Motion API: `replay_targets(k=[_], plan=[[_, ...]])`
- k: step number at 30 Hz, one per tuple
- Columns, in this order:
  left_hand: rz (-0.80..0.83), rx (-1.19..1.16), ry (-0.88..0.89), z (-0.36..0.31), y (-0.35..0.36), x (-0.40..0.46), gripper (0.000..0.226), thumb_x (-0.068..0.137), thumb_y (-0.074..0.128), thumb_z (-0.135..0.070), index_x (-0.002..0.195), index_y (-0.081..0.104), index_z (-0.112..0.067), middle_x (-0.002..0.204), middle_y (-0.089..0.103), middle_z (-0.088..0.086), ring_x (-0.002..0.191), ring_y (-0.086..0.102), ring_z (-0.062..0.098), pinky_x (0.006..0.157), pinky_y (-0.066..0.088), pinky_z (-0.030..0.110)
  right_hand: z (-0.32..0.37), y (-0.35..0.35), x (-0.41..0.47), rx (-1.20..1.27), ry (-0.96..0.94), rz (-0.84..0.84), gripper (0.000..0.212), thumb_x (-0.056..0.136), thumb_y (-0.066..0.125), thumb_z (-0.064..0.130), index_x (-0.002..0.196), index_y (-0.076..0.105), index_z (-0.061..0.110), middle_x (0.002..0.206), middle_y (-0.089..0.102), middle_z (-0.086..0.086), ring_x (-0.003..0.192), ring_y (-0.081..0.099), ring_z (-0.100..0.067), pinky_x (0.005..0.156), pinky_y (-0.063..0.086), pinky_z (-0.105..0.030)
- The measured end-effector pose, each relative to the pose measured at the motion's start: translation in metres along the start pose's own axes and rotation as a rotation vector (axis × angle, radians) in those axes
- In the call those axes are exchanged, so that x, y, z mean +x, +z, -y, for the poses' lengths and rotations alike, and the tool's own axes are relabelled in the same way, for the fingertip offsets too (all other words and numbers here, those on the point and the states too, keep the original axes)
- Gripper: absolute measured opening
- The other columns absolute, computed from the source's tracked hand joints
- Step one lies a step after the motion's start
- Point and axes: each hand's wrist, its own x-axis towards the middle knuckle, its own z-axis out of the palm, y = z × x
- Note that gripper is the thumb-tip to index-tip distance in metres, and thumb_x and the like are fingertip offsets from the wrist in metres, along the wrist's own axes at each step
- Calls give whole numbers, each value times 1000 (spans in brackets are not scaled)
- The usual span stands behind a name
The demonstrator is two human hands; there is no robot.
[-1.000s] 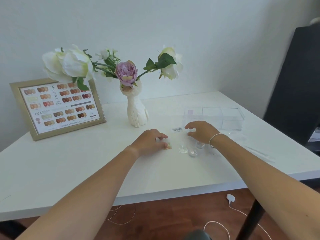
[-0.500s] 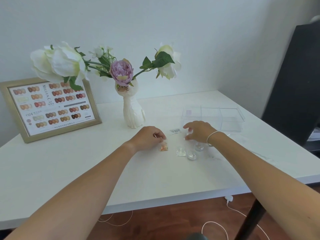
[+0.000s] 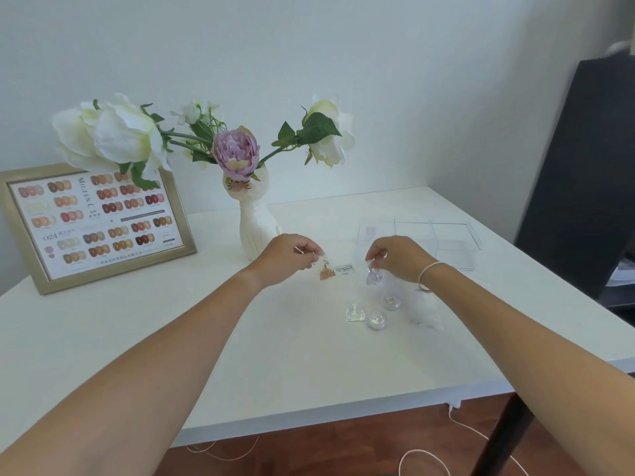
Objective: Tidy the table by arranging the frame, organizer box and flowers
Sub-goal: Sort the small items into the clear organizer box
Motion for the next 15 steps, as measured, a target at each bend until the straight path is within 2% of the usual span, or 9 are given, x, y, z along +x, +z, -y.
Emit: replay_targets(k=[2,5,7,10,12,15], plan=[[-41,-35,15,-5,0,6,18,84,61,-8,77,67,-23,69,62,-7,53,58,-7,62,48,6,0,-13,3,71,-25,-65,11,82,63,9,92,68,8,86,61,-1,81,50,-12,63,36,-8],[-106,-81,41,-15,1,16,17,85,60,-8,80,67,-23,70,62,-7,55,59,-5,67,50,11,-1,-35,9,156,-38,-185,10,80,64,8,88,69,8,81,59,2,68,49,-4,57,33,4],[-141,-103,60,-22,3,24,17,85,60,-8,81,67,-23,71,63,-7,60,60,0,69,50,13,-5,-47,14,205,-37,-257,8,80,64,8,87,68,10,79,59,3,66,48,1,57,35,1],[-168,-138,86,-34,9,36,16,86,59,-8,83,68,-21,74,63,-7,61,61,1,67,51,11,-13,-60,21,257,-25,-343,8,82,62,8,86,67,13,73,58,10,67,50,-2,61,37,-11],[-172,-134,100,-40,15,43,15,86,59,-8,86,68,-19,76,63,-7,62,61,1,65,50,9,-18,-65,24,283,-13,-378,9,83,61,9,83,65,18,70,57,14,65,49,-1,57,37,-7],[-152,-113,101,-46,25,56,15,87,57,-8,88,68,-18,77,62,-8,66,60,5,72,52,17,-26,-68,29,308,-1,-398,13,83,60,9,81,63,21,70,56,11,66,49,-8,56,37,-15]])
